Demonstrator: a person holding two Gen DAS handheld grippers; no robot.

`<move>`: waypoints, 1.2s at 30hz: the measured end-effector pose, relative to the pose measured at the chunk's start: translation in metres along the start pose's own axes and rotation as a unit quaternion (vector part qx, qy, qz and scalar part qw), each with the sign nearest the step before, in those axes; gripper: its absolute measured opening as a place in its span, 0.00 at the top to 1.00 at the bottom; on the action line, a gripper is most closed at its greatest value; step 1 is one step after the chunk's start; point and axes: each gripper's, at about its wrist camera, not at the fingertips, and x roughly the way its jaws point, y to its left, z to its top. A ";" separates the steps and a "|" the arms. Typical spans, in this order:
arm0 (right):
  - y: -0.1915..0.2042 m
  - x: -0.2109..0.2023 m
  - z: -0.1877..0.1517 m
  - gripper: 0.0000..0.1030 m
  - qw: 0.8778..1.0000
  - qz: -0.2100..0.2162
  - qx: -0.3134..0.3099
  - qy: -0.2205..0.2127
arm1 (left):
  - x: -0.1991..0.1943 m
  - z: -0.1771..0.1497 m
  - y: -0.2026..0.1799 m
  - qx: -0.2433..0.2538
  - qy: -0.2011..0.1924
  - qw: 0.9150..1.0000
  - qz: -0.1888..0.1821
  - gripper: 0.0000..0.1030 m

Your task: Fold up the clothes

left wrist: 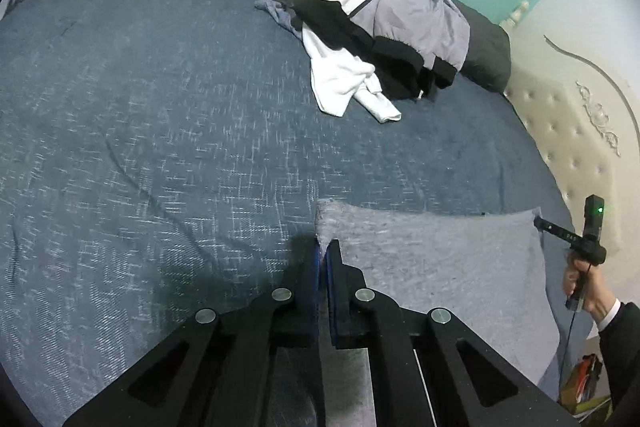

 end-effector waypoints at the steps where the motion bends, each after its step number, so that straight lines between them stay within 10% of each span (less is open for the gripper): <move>1: -0.001 0.005 -0.001 0.98 1.000 0.000 0.005 0.007 | 0.005 -0.001 0.002 -0.005 0.002 1.000 0.003 0.97; 9: -0.009 -0.008 -0.009 0.86 0.999 0.017 0.021 0.019 | 0.004 -0.012 0.003 -0.020 0.017 1.000 0.014 0.66; 15: 0.020 -0.047 -0.036 0.85 0.998 0.051 -0.029 0.038 | -0.035 -0.035 -0.033 0.043 0.027 0.998 0.029 0.66; 27: 0.173 -0.051 -0.134 0.89 0.964 0.165 -0.141 0.156 | -0.040 -0.139 -0.156 0.124 0.140 0.980 -0.069 0.66; 36: 0.176 -0.019 -0.164 1.00 0.963 0.108 -0.155 0.192 | -0.011 -0.185 -0.142 0.124 0.182 0.975 -0.030 0.68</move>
